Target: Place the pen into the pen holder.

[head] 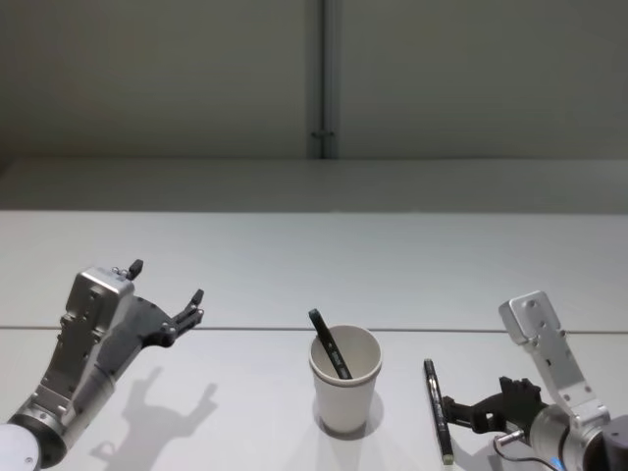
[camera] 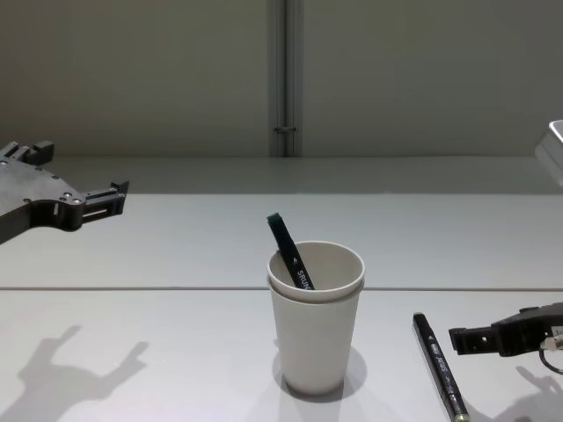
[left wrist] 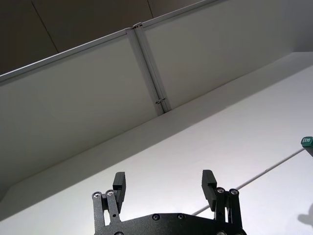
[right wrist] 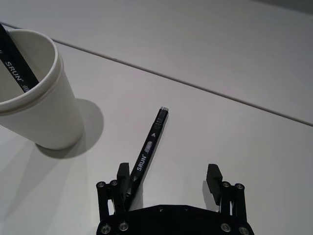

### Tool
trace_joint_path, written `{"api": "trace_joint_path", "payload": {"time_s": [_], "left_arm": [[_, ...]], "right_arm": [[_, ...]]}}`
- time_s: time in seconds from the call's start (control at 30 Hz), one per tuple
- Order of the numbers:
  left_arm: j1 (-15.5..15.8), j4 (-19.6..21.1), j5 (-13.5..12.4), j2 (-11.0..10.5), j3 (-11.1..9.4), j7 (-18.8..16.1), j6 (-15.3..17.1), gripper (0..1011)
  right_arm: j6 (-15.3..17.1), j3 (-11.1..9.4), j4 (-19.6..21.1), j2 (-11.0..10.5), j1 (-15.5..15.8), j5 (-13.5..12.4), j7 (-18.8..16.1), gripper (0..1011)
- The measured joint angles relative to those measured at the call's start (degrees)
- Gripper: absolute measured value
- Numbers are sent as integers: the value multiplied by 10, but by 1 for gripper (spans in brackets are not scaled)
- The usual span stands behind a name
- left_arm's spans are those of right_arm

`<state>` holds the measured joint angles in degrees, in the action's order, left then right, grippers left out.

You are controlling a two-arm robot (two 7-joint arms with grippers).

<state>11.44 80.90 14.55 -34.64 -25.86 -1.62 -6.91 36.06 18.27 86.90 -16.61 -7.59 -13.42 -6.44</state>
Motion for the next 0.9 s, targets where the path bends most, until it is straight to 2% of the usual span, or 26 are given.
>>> {"api": "trace_joint_path", "payload": {"time_s": [0.37,0.9], "left_arm": [[0,0,0,0,0,0,0,1001],[0,0,0,0,0,0,0,1001]], "right_arm": [[22,3,-15,24,-4,19,12,1001],[29,3,-40,54,-16,40,19,1001]]}}
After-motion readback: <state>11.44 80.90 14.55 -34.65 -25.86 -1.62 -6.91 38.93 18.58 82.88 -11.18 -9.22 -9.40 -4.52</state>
